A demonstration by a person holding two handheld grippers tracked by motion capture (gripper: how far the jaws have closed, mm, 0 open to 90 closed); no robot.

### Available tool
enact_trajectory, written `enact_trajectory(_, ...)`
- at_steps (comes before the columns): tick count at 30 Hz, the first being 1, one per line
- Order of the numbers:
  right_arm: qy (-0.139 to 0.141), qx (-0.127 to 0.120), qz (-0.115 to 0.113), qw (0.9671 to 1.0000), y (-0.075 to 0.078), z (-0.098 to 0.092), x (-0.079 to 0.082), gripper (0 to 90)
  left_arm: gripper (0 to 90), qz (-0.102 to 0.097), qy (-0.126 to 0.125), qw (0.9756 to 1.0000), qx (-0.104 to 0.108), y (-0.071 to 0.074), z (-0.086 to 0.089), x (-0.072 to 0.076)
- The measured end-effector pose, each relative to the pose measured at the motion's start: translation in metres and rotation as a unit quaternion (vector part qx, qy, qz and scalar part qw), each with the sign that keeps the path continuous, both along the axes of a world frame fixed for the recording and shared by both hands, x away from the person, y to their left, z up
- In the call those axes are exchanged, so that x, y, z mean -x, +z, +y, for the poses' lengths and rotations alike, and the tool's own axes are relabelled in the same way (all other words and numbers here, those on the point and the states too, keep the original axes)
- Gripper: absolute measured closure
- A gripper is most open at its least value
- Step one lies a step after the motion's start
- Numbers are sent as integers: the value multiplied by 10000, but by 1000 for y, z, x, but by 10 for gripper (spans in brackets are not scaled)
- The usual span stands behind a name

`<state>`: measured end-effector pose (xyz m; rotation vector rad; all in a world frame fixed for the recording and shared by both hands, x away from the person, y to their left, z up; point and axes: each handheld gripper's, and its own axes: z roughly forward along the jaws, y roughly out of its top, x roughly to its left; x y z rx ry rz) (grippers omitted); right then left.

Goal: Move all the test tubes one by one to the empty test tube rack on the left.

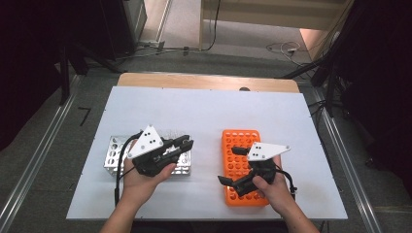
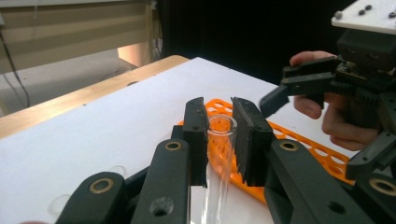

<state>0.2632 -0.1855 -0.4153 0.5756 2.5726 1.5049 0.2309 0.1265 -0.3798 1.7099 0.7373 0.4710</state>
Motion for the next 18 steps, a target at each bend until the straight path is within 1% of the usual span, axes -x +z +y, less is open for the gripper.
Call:
enact_trajectory(3, -66, -37, -72, 9999, -1, -7, -1, 16, 748, -6, 125, 9999, 20, 2, 8, -2)
enact_trajectory(4, -105, -66, -58, 9999, -1, -10, -1, 16, 749, -15, 153, 9999, 61, 3, 10, -2)
enact_trajectory(7, -73, -102, 20, 9999, -1, -17, -4, 16, 748, -28, 253, 9997, 60, 5, 18, -4)
enact_trajectory(9, -175, -106, -1, 9998, -1, -21, -5, 16, 748, -30, 318, 9995, 70, 6, 23, -5)
enact_trajectory(12, -218, -151, 37, 9996, -3, -29, -8, 15, 749, -28, 391, 9992, 112, 6, 29, -6)
enact_trajectory(15, -243, -176, 1, 9995, -3, -36, -9, 15, 748, -34, 463, 9988, 147, 8, 35, -8)
enact_trajectory(18, -307, -129, -49, 9994, -3, -42, -9, 15, 749, -59, 530, 9985, 158, 9, 40, -9)
